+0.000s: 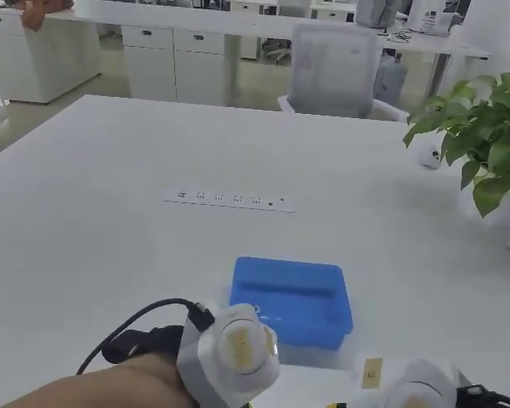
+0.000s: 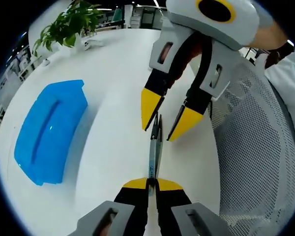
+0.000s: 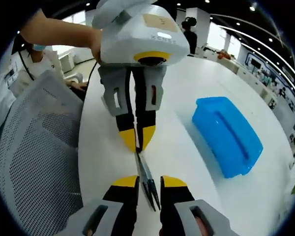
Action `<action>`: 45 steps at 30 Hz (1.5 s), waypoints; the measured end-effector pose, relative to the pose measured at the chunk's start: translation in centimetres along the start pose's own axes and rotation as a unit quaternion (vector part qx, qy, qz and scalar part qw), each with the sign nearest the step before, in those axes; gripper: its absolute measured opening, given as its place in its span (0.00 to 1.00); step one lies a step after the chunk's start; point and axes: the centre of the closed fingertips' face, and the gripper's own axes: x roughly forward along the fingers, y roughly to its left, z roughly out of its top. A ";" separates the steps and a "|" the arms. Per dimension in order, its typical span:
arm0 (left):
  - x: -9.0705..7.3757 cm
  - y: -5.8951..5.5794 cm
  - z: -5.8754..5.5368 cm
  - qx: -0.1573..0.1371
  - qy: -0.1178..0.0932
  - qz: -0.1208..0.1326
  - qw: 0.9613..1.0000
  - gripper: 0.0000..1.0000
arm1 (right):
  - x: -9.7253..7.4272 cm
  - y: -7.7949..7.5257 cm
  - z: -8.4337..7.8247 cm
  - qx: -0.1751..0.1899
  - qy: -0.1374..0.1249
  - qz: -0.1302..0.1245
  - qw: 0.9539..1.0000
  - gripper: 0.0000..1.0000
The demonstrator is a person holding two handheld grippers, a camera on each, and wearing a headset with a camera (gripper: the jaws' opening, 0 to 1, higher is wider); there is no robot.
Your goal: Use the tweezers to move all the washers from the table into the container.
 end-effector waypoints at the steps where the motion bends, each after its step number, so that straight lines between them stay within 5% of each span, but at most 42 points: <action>1: 0.0 -0.1 0.0 -0.013 0.000 -0.006 1.000 0.01 | 0.1 0.0 0.2 -0.010 0.000 0.002 1.000 0.13; 10: -0.1 -0.2 -0.2 -0.061 -0.002 -0.035 0.998 0.01 | 1.3 0.9 -0.4 -0.063 0.024 0.018 0.998 0.12; 15: -0.1 -0.6 -0.3 -0.064 -0.001 -0.041 0.997 0.01 | 2.0 0.4 -1.3 -0.133 0.056 0.003 0.990 0.09; 18: 0.0 -0.7 -0.2 -0.067 -0.004 -0.039 0.997 0.01 | 2.1 0.7 -0.9 -0.153 0.046 0.011 0.987 0.06; 25: 0.0 -0.6 -0.4 0.031 0.003 0.008 0.999 0.00 | 1.9 1.2 -1.1 -0.120 0.040 0.064 0.990 0.02; 31: 0.0 -0.4 -0.4 0.096 0.001 0.092 0.991 0.00 | 1.8 0.8 -1.1 -0.072 0.030 0.106 0.991 0.03; 34: 0.1 -0.5 -0.4 0.086 -0.006 0.106 0.991 0.00 | 1.8 0.9 -1.1 -0.033 0.031 0.110 0.993 0.04; 37: -0.1 0.1 -0.1 0.059 -0.030 0.136 0.989 0.01 | 1.8 0.7 -1.2 -0.049 0.034 0.089 0.994 0.05; 39: -0.1 0.0 -0.2 0.052 -0.034 0.134 0.989 0.01 | 1.7 0.1 -1.4 -0.085 0.043 0.065 0.993 0.05; 45: -0.3 0.8 0.2 0.032 -0.044 0.150 0.987 0.00 | 1.8 -0.3 -1.5 -0.072 0.049 0.056 0.995 0.06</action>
